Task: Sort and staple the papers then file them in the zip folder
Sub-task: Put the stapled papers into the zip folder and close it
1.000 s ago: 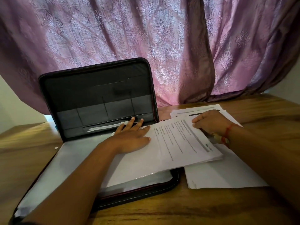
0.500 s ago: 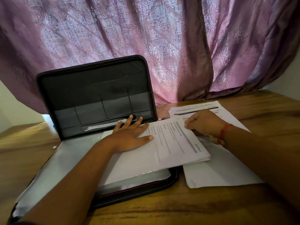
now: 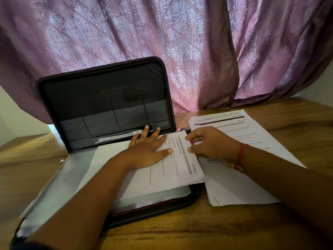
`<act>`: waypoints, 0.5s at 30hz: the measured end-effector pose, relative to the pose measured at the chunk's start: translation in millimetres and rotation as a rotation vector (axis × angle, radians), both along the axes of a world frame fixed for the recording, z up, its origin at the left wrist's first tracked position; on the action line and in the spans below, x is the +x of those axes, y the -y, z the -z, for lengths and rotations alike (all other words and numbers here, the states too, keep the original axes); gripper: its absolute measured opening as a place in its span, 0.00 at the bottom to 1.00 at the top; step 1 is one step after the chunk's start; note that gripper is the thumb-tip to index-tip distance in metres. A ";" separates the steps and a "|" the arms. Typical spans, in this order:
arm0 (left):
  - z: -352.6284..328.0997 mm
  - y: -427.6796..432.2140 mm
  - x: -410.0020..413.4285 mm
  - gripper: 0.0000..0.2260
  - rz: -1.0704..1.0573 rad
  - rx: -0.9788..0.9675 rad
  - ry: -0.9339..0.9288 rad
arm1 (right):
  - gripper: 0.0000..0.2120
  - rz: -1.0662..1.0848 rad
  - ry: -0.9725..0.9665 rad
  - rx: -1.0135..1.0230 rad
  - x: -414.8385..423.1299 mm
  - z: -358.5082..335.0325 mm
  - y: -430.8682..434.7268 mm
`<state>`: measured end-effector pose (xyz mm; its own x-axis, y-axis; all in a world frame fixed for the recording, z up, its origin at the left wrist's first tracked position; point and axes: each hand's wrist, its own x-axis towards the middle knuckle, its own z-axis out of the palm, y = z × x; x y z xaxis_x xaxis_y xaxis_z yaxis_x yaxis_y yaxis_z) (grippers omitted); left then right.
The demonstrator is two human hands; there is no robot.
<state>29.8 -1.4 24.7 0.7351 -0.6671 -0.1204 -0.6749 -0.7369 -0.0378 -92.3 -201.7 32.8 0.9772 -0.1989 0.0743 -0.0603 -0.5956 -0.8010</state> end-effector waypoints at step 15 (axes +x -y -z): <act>0.0 2.5 -1.4 0.30 -0.030 -0.062 -0.041 | 0.05 -0.053 0.107 0.227 1.5 5.5 -16.1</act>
